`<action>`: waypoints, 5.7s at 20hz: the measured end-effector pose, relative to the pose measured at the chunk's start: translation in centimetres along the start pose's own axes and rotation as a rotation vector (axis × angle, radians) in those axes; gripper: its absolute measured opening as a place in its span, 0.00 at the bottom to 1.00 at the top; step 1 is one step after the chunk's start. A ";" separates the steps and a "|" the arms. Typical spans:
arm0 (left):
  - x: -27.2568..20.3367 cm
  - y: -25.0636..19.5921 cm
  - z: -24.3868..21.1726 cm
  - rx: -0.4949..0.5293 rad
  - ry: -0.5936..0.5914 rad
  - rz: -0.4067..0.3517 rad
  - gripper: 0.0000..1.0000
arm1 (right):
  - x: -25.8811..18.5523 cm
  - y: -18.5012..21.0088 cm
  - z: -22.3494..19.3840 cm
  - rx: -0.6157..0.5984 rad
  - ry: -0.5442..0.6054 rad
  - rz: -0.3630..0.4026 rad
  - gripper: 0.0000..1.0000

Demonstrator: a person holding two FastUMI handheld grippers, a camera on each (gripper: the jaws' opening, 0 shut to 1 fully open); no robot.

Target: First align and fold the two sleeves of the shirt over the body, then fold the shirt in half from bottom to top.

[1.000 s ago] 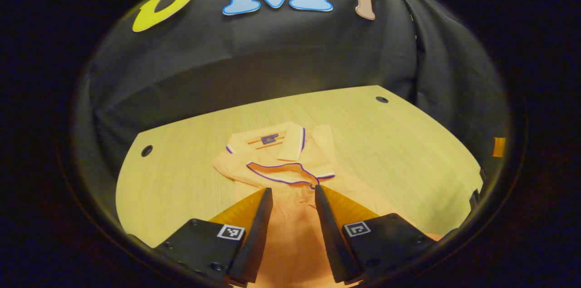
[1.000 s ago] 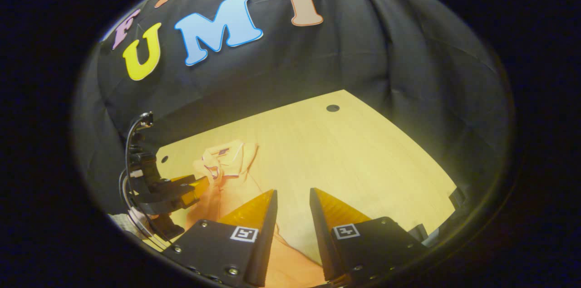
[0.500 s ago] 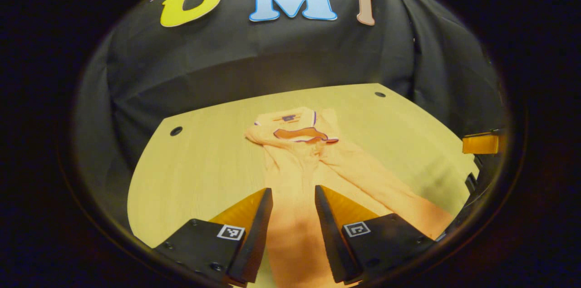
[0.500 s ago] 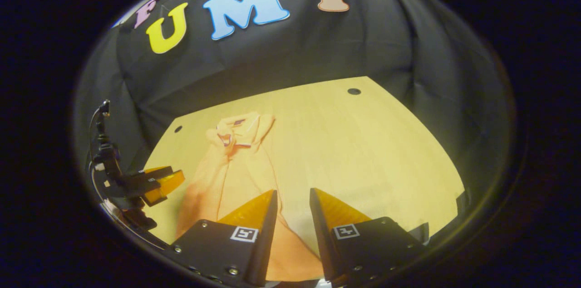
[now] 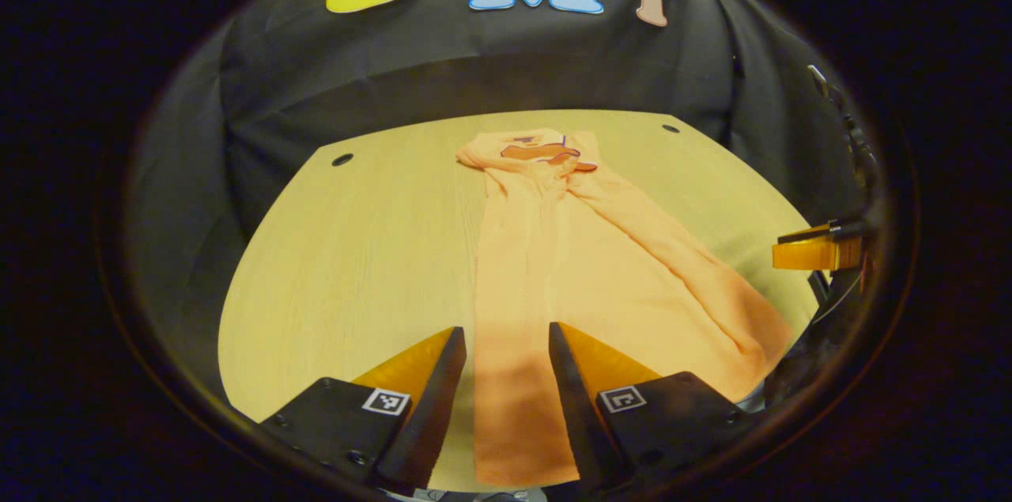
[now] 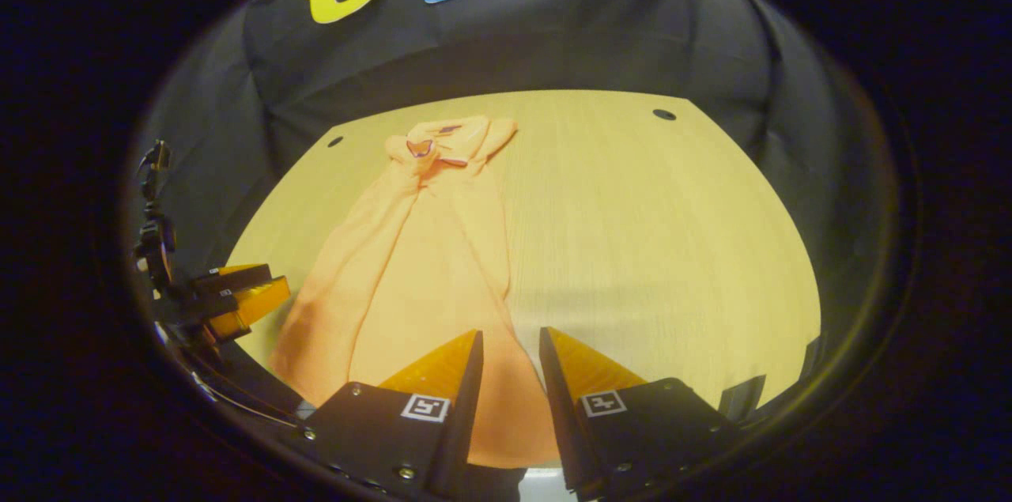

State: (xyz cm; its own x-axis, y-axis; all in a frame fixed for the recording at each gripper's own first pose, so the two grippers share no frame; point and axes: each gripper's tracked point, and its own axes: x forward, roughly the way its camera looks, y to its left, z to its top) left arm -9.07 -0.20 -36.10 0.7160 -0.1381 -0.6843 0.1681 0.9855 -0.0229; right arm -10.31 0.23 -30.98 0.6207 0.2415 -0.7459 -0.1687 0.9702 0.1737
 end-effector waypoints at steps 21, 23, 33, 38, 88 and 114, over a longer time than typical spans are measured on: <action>-0.1 -1.4 -8.8 0.040 0.109 -0.020 0.72 | 2.6 1.1 -7.6 -0.224 0.118 0.007 0.47; -0.2 -1.5 -8.8 0.035 0.106 -0.015 0.71 | 2.8 1.1 -7.7 -0.192 0.098 0.016 0.46; -0.1 -2.9 -8.6 0.068 0.069 -0.055 0.07 | 3.0 2.2 -7.6 -0.026 0.131 0.057 0.00; 0.1 -2.8 -8.3 0.056 0.090 -0.064 0.07 | 3.0 2.3 -7.5 -0.124 0.128 0.021 0.00; 31.6 12.2 33.6 -0.001 -0.256 -0.047 0.06 | 26.1 -5.1 40.5 0.067 -0.374 0.088 0.00; 5.7 4.6 36.6 -0.087 -0.421 -0.067 0.61 | 2.8 5.8 36.8 -0.086 -0.472 0.172 0.00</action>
State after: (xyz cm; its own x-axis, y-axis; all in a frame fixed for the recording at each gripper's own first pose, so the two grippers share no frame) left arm 20.60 -0.06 -13.47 0.9223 -0.2129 -0.3224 0.1794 0.9751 -0.1307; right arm 18.65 7.18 -8.41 0.8534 0.3988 -0.3356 -0.3491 0.9155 0.2001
